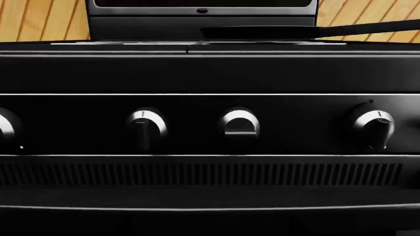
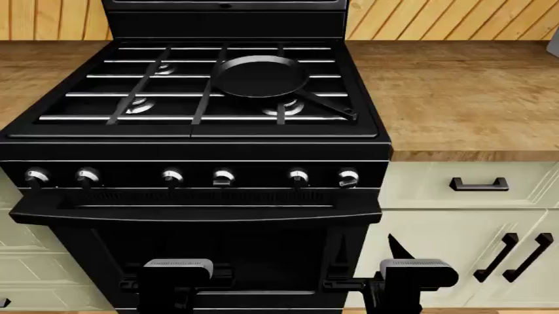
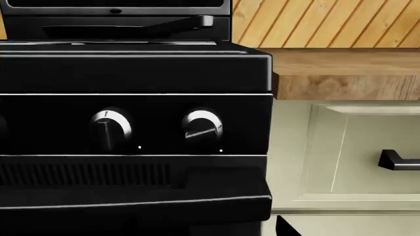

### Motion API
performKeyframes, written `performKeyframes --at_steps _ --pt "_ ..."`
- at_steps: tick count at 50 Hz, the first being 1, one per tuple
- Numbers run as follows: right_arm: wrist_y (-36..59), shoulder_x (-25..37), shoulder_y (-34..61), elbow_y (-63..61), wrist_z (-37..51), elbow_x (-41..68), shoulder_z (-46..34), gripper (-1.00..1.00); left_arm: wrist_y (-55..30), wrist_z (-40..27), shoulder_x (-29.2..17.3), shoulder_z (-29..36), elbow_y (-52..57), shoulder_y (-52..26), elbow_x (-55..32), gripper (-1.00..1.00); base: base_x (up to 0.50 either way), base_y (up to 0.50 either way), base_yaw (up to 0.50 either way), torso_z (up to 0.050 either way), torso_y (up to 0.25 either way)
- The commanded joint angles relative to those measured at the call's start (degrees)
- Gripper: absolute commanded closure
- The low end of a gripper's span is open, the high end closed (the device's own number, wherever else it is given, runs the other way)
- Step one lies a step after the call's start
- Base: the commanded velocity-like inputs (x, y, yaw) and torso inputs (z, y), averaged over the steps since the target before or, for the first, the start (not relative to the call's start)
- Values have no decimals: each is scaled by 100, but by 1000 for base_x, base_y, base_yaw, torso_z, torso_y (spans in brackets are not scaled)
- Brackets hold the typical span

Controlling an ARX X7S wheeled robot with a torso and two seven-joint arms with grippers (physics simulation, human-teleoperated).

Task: Turn off the front right burner of the stove.

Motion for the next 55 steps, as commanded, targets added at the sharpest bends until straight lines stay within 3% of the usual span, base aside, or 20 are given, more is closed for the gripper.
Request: performKeyframes --at_steps 1,55 --pt "2 91 7 22 133 67 -107 -100 -7 -107 -90 103 2 -1 -93 -100 0 0 0 0 0" --pt "-61 585 93 185 756 530 -638 -100 29 -677 -581 680 -10 -35 -609 -100 0 0 0 -1 0"
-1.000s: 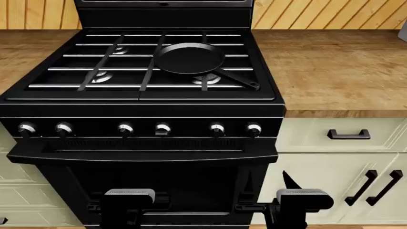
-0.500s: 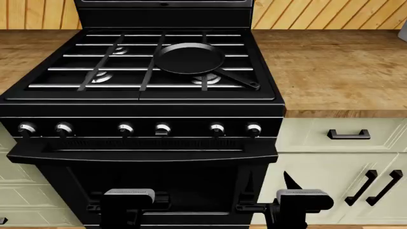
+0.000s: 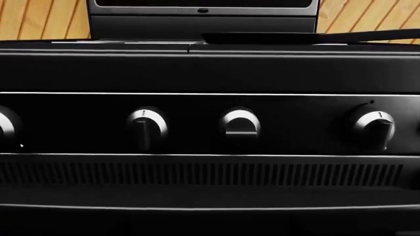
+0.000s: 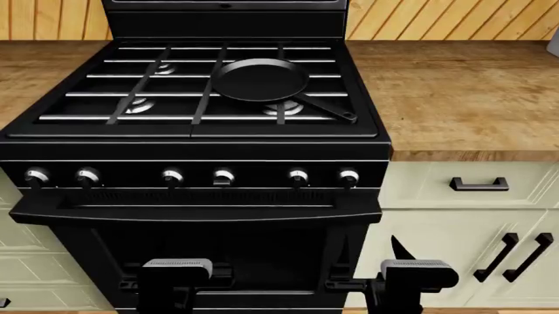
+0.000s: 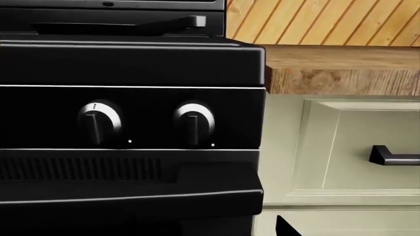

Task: Turn off the front right burner of the stove.

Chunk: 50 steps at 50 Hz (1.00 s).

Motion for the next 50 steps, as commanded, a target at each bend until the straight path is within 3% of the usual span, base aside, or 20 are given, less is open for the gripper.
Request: performKeyframes --at_steps 1,13,50 --pt "11 69 32 26 81 93 -75 -100 -8 -83 -80 94 2 -8 -67 -100 0 0 0 -24 0" --pt "12 125 44 21 153 173 -144 -100 -14 -157 -147 175 4 -17 -127 -100 0 0 0 -28 0" --pt "-8 273 155 220 341 300 -308 -100 17 -329 -298 357 -6 -40 -287 -100 0 0 0 -50 0"
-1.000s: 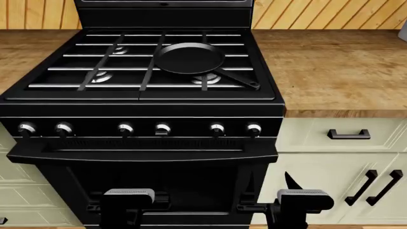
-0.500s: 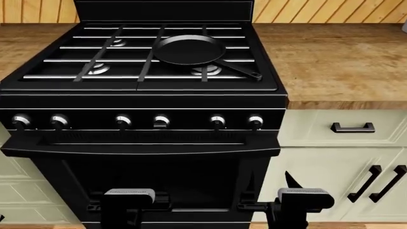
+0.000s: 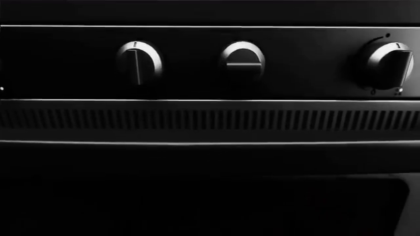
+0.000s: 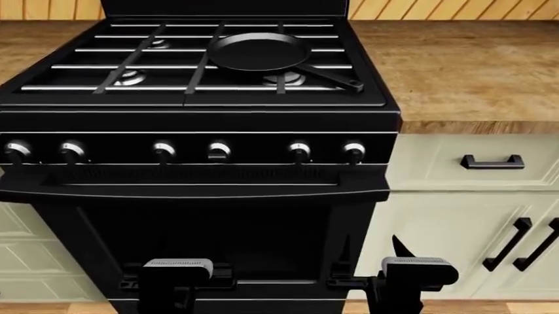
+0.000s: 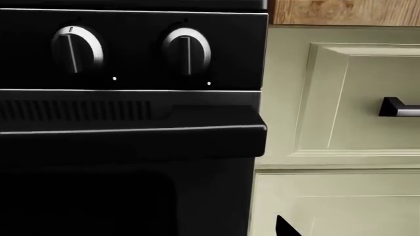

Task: Turn off the front right burner of the stove.

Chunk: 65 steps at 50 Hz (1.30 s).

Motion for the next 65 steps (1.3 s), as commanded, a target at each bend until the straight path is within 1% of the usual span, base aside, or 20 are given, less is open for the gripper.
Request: performKeyframes --at_steps 1,7,28,44,65 --pt "-36 36 20 82 57 23 -57 -100 8 -52 -44 53 -2 -7 -44 -100 0 0 0 -50 0" --pt "-40 54 43 122 72 42 -87 -100 28 -74 -53 64 -9 -9 -92 -100 0 0 0 -43 0" --pt "-80 126 63 146 144 46 -211 -100 70 -151 -115 140 -24 -20 -173 -100 0 14 0 0 0" --pt "-117 153 66 186 210 93 -262 -100 83 -200 -161 197 -28 -29 -215 -100 0 495 0 0 0" --pt "-179 210 -7 144 341 186 -240 -100 61 -263 -219 267 -20 -41 -292 -100 0 6 0 0 0"
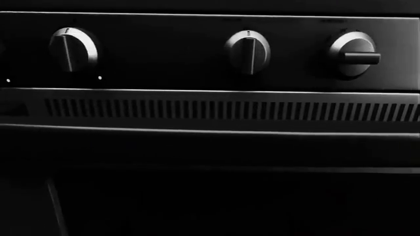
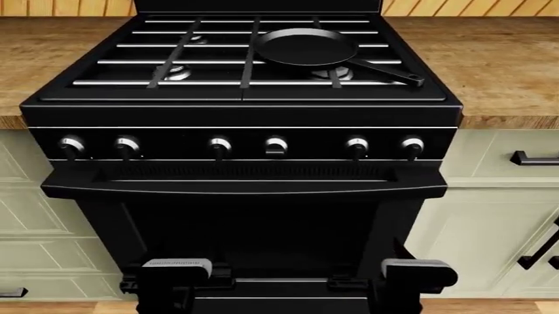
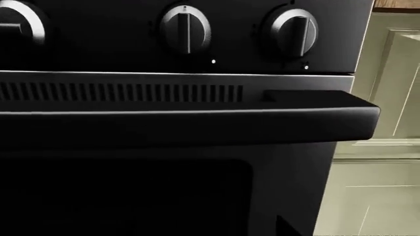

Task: Turn off the front right burner of the stove.

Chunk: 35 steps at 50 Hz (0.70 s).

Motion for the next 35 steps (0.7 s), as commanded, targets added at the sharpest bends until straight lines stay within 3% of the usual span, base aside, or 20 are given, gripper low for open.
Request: performKeyframes --at_steps 1,35 --pt "-8 45 -68 -84 74 41 -1 -100 -21 -31 -30 40 7 -6 -46 -100 0 0 0 0 0" --pt "181 255 -208 -943 440 -181 -98 -100 -100 -129 -117 139 35 -25 -168 -100 0 0 0 0 0"
